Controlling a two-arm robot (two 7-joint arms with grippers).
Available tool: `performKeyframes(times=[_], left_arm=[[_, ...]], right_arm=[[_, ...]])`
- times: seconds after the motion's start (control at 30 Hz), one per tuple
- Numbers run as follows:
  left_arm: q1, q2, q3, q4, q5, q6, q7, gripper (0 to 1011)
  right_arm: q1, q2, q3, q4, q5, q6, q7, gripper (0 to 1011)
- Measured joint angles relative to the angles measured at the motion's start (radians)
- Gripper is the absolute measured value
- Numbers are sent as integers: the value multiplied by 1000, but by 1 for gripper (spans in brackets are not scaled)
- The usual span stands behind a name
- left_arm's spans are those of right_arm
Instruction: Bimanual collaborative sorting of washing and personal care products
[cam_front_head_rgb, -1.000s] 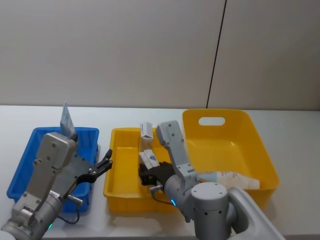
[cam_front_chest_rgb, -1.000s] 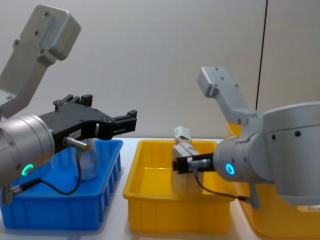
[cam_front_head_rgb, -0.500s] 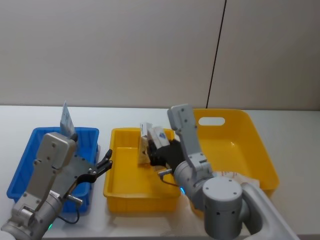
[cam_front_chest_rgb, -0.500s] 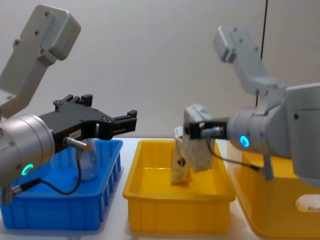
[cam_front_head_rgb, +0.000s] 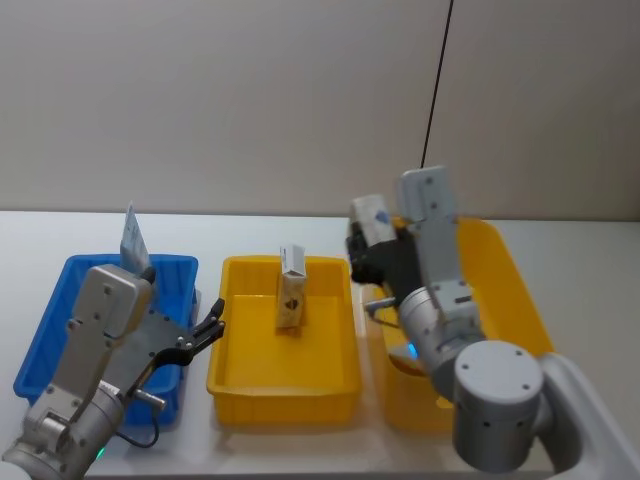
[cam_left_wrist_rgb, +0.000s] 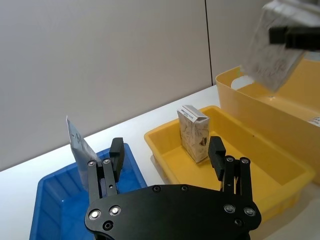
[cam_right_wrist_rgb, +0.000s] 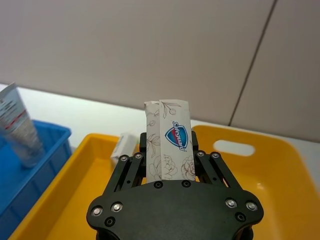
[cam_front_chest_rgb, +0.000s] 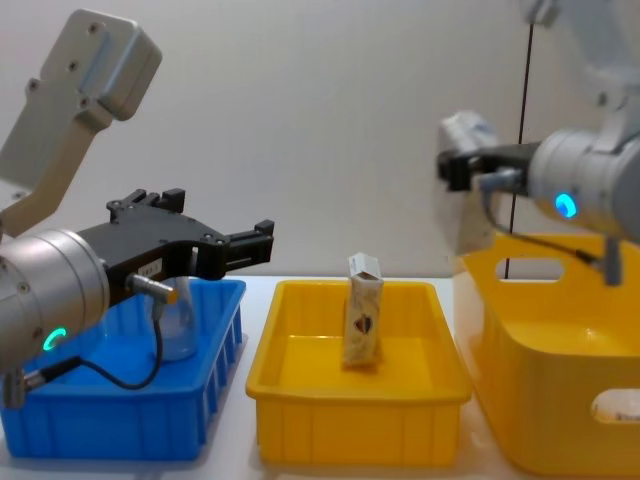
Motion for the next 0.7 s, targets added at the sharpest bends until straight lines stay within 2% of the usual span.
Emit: performKeyframes(times=[0.27,0.53,0.57,0.6,0.7], left_arm=[[0,0,0,0,0,0,0,1001],[0,0,0,0,0,0,0,1001],[0,0,0,0,0,0,0,1001],[0,0,0,0,0,0,0,1001],[0,0,0,0,0,0,0,1001]], right_arm=[[-27,11,42,-77,-29,33,-52,367],[-48,15,87,-121,-39,83,-84,367],[-52,15,97,-125,-39,88,-86,423],[-52,15,97,-125,-39,88,-86,423],[-58,17,115,-130,-37,94,-88,545]])
